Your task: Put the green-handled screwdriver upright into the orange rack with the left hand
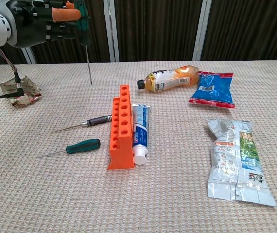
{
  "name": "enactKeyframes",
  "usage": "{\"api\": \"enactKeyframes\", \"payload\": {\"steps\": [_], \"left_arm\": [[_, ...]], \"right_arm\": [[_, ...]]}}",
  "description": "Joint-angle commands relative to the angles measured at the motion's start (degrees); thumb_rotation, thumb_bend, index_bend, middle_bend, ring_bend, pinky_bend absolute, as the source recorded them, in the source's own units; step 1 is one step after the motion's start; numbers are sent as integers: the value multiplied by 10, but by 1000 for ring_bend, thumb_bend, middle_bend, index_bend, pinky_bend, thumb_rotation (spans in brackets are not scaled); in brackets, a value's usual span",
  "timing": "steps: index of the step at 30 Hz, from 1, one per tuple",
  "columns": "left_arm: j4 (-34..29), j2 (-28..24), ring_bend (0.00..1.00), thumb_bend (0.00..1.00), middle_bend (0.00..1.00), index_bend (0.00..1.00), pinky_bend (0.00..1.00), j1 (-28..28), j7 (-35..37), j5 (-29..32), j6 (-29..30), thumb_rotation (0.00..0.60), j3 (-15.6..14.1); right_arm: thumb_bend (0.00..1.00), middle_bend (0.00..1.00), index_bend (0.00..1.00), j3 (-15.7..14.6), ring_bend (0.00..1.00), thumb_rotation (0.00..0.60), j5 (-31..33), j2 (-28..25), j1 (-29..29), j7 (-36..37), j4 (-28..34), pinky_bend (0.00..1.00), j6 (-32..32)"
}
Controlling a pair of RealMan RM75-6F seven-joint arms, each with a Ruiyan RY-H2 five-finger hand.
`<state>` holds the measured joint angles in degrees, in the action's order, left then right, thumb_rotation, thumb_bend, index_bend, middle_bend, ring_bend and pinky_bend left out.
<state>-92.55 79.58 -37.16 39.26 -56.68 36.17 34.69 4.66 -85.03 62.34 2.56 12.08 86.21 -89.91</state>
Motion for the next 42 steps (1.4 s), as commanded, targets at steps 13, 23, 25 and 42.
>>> {"api": "enactKeyframes", "payload": {"steps": [13,23,25,42], "left_arm": [[-26,-3,8,442,188,554,56,14,249,-177,-100,600,12],[7,15,8,443,188,555,55,-22,268,-191,-91,600,-23],[12,16,8,443,188,555,56,-28,273,-189,-89,600,-27],[15,-6,8,443,188,554,56,-51,309,-199,-72,600,-64]], "right_arm": [[0,47,136,-1,0,600,5,1,9,9,-7,28,-9],[0,47,137,-2,0,600,10,4,14,18,-16,28,-10],[0,47,137,-1,0,600,10,4,14,18,-15,28,-10],[0,47,137,0,0,600,12,4,15,16,-15,28,-9]]}}
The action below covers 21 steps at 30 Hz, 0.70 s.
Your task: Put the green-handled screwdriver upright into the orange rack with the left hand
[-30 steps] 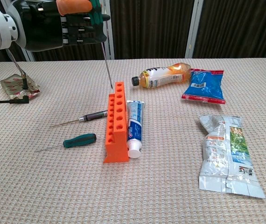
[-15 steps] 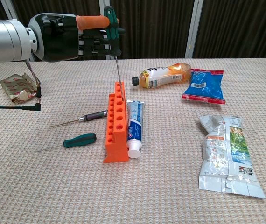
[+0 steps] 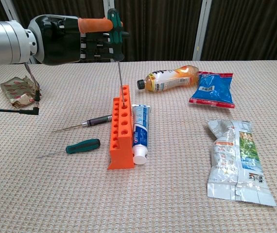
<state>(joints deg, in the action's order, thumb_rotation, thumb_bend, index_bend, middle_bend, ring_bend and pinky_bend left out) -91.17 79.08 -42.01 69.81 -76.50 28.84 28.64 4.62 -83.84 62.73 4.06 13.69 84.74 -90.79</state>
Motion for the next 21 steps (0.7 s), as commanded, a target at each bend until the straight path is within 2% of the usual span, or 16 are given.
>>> {"api": "enactKeyframes", "payload": {"steps": [1,13,21], "left_arm": [[2,-1,8,443,188,554,56,-4,6,-1,2,600,-6],[9,-4,8,444,188,556,56,-19,15,-9,17,600,-31],[13,-6,8,444,188,556,56,-26,12,-44,39,600,-58]], "right_arm": [[0,47,137,0,0,600,1,0,0,0,0,28,0],[0,47,137,0,0,600,0,-2,3,-1,3,28,-3],[0,47,137,0,0,600,-1,-2,4,-2,5,27,-5]]}}
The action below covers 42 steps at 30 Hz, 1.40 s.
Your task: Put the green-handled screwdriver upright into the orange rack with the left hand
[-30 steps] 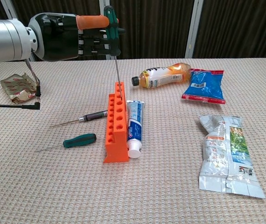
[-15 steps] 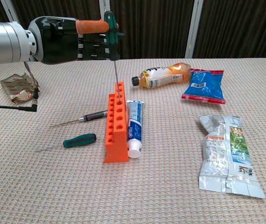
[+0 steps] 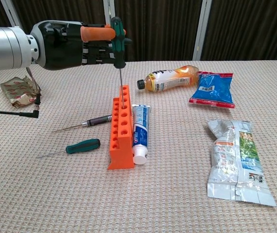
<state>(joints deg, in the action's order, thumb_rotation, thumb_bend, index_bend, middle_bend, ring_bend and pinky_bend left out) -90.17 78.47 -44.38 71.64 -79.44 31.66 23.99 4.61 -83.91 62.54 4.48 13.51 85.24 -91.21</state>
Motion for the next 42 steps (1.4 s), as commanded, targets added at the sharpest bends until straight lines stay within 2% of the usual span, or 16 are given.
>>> {"api": "enactKeyframes", "payload": {"steps": [1,17,30,42], "left_arm": [[5,0,8,444,188,556,56,-3,-7,-18,15,600,-14],[23,10,8,448,188,557,49,-7,-15,-75,103,600,-83],[40,27,7,463,188,553,37,-4,-3,-84,148,600,-123],[74,60,0,464,175,500,27,-12,-31,-66,170,600,-132]], "right_arm": [[0,47,137,0,0,600,0,0,0,0,1,27,0],[0,47,136,1,0,600,2,0,-1,0,0,28,4],[0,47,136,2,0,600,7,0,-2,0,-1,28,10],[0,47,136,2,0,600,10,-2,-2,-5,3,28,14]]}}
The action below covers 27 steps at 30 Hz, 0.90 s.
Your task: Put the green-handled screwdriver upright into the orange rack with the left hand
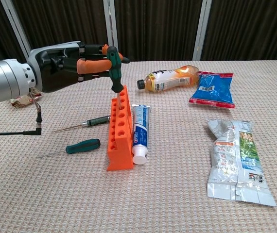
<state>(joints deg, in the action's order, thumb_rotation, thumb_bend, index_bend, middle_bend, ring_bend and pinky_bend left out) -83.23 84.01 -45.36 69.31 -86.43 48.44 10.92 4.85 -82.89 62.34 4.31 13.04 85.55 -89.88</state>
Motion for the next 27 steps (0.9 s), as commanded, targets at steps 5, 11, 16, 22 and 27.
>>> {"api": "enactKeyframes", "payload": {"steps": [5,11,16,22,27], "left_arm": [[4,8,0,464,173,499,27,-6,-14,8,5,600,-5],[11,15,0,464,173,499,26,-8,-15,13,6,600,-11],[26,30,0,465,173,498,19,-4,-34,15,24,600,-14],[33,38,0,464,169,496,15,-2,-50,19,28,596,-17],[39,43,0,465,161,474,8,-2,-66,23,29,597,-20]], "right_arm": [[0,47,136,1,0,600,1,0,-1,-1,1,27,1],[0,47,136,1,0,600,4,0,0,0,0,28,3],[0,47,136,2,0,600,6,0,-1,1,-1,28,5],[0,47,136,2,0,600,7,0,-2,1,-2,28,7],[0,47,136,2,0,600,7,1,-3,0,-1,28,9]]}}
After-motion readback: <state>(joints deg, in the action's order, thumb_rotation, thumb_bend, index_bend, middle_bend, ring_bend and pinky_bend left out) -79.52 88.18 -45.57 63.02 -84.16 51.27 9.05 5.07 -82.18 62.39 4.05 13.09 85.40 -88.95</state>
